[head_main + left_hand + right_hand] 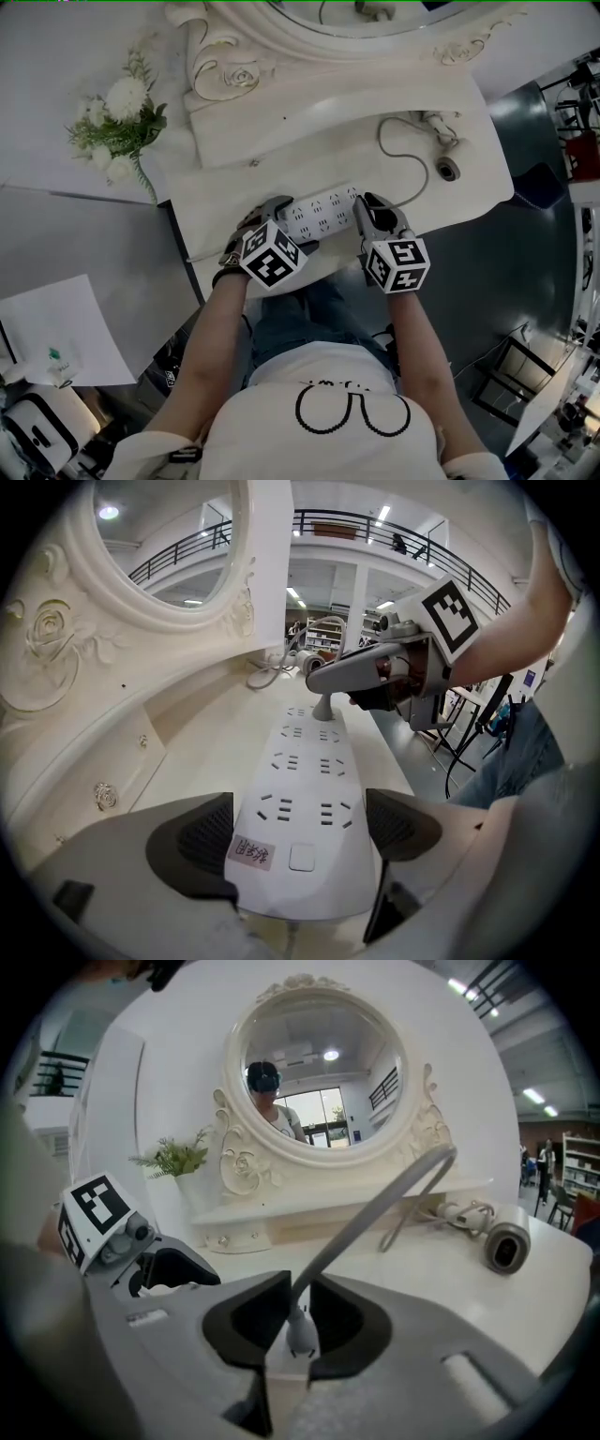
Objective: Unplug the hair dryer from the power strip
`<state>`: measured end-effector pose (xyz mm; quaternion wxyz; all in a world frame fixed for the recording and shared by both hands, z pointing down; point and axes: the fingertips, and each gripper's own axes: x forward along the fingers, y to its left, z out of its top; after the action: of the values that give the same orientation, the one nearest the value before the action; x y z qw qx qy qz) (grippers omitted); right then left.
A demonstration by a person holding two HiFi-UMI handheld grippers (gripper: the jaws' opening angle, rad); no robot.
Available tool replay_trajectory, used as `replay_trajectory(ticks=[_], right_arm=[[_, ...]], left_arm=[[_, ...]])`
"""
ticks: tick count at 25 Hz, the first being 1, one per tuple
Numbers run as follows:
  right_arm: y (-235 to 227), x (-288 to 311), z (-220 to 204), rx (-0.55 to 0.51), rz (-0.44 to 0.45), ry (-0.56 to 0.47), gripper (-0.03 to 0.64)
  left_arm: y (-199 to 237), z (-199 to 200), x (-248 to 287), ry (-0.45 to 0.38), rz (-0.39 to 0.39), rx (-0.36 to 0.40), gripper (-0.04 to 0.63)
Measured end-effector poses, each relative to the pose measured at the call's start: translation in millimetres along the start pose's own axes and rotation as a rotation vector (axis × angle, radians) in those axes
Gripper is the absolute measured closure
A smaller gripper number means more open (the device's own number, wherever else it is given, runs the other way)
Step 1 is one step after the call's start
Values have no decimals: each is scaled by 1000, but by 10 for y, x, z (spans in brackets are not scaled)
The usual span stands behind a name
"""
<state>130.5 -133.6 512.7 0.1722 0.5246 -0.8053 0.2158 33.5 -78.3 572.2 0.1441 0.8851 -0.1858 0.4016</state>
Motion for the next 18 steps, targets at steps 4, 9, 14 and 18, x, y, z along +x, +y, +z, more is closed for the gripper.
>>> replay_trajectory(ticks=[4,9,14,18], right_arm=[[16,7,-9,-3,-16,-16,581],[57,35,-11,-138,-50,57,601],[5,138,73,-18,2,51,601],[14,112,70,-22,66,79,594]], left_arm=[[9,-5,9,9,3,-9,160],[-8,-3,16,21,-8,14,160],[36,5,23,9,19,-32,158],[42,11,39,19,16,-57,150]])
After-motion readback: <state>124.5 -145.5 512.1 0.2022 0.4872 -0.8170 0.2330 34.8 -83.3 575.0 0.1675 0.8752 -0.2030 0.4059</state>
